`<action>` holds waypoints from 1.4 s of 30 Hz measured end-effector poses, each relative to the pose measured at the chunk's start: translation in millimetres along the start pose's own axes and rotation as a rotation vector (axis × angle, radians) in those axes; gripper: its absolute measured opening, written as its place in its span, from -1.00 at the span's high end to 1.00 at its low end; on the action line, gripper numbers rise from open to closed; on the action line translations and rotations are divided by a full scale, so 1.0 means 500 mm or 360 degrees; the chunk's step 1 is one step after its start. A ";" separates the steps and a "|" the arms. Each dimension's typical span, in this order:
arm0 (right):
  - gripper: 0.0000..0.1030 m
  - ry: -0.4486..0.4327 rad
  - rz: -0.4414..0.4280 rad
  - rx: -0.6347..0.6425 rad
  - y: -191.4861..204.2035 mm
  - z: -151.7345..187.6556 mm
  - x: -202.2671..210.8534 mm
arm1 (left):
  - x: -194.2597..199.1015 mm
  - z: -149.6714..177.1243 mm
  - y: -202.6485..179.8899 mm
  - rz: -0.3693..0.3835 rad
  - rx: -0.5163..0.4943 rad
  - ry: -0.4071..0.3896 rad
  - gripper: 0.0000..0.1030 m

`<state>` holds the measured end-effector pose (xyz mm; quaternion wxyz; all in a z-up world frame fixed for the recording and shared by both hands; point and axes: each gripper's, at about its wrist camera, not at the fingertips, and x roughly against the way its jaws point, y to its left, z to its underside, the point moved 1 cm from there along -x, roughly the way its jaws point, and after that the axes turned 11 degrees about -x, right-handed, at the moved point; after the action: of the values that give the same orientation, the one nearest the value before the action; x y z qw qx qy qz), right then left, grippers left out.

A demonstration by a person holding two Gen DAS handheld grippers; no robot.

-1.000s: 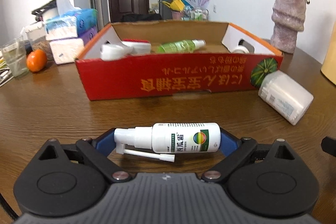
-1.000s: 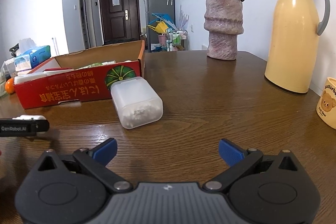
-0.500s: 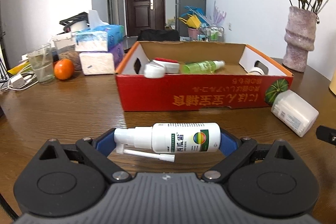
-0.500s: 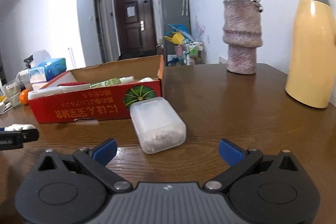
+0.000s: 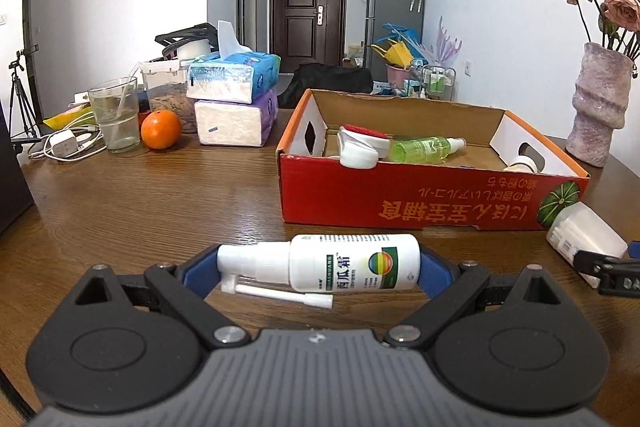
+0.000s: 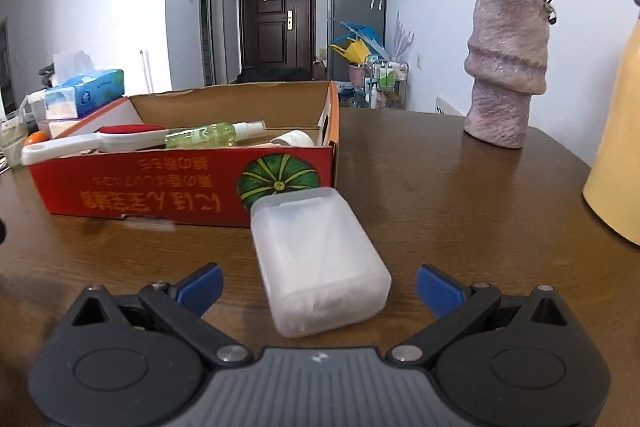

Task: Organize rigid objects
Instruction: 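Close the right gripper on the white plastic container while the left gripper holds the spray bottle, then carry the spray bottle with the left gripper while the right gripper carries the container toward the box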

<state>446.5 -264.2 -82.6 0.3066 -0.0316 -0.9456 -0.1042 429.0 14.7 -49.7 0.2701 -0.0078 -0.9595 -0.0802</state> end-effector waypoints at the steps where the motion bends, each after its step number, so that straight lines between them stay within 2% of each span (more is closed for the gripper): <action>1: -1.00 0.0014 0.0004 0.0003 0.001 -0.004 -0.009 | -0.001 -0.001 0.000 -0.0001 -0.0002 0.0002 -0.90; 6: -1.00 0.0061 0.0014 0.0017 0.005 -0.021 -0.039 | -0.004 -0.003 0.001 -0.0014 0.0004 0.0008 -0.90; 9: -0.88 0.0108 0.0022 0.0056 0.014 -0.021 -0.059 | -0.005 -0.004 0.002 -0.0009 0.0010 0.0007 -0.90; 12: -0.64 0.0114 0.0037 0.0040 0.016 -0.020 -0.067 | -0.006 -0.004 0.003 -0.0012 0.0010 0.0011 -0.90; 14: -0.23 0.0111 0.0009 0.0006 0.016 -0.021 -0.064 | -0.007 -0.005 0.004 -0.0013 0.0012 0.0014 -0.90; 19: -0.23 0.0069 0.0005 0.0051 0.026 -0.008 -0.044 | -0.006 -0.005 0.006 -0.0007 0.0019 0.0012 -0.90; 25: -0.23 -0.0004 0.0020 0.0005 0.026 -0.001 -0.014 | -0.002 -0.006 0.006 -0.0003 0.0020 0.0001 -0.90; 42: -0.23 -0.0207 -0.0107 -0.0054 0.074 0.029 0.108 | 0.038 -0.018 0.006 0.0005 0.0041 -0.0098 -0.90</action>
<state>399.1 -225.1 -56.0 0.2404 -0.0117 -0.9621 -0.1281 417.4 15.6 -32.0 0.2407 -0.0082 -0.9682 -0.0672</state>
